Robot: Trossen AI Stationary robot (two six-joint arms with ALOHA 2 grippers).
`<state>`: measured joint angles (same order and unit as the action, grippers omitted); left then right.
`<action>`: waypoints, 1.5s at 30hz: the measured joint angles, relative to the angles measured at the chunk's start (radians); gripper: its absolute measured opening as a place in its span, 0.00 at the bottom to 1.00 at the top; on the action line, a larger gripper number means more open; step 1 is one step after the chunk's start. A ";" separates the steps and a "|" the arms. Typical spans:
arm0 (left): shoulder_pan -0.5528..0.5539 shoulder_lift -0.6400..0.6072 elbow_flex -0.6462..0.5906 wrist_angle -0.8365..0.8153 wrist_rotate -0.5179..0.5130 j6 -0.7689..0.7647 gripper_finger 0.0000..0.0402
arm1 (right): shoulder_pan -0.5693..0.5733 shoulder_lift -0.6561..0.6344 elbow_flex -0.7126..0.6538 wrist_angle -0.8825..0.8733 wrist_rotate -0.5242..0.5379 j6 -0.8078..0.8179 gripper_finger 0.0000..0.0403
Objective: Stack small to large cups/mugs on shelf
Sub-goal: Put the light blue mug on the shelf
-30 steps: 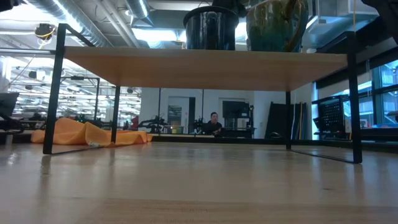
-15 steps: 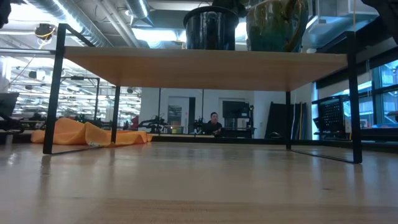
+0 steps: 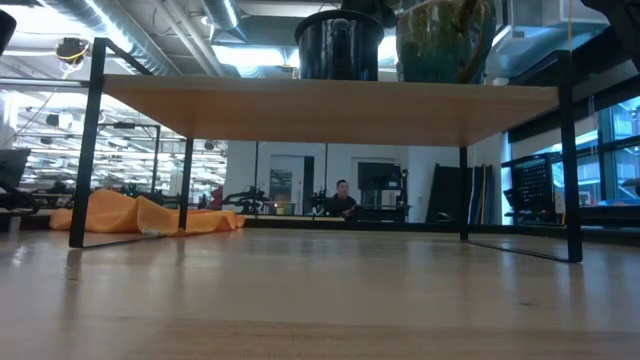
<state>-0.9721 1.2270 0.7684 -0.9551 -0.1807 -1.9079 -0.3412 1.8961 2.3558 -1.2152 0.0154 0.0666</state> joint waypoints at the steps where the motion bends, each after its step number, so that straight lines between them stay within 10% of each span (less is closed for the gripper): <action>1: 0.000 0.000 -0.006 0.000 0.000 -0.011 0.24 | 0.000 0.000 0.000 0.000 0.000 0.000 0.20; 8: 0.004 0.000 -0.014 -0.002 -0.020 -0.022 0.03 | -0.001 0.000 0.000 0.000 0.000 0.000 0.20; 23: 0.133 -0.144 0.218 -0.329 -0.083 0.267 0.01 | -0.043 0.000 0.000 -0.052 0.000 0.004 0.20; 33: 0.442 -0.150 0.581 -0.590 -0.168 0.927 0.00 | -0.056 0.000 0.000 -0.196 0.043 0.004 0.20; 45: 0.893 0.005 0.814 -0.537 -0.105 1.533 0.00 | -0.067 0.000 0.000 -0.227 0.045 0.034 0.20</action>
<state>-0.0788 1.2324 1.5820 -1.4921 -0.2860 -0.3748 -0.4085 1.8961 2.3558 -1.4418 0.0604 0.1002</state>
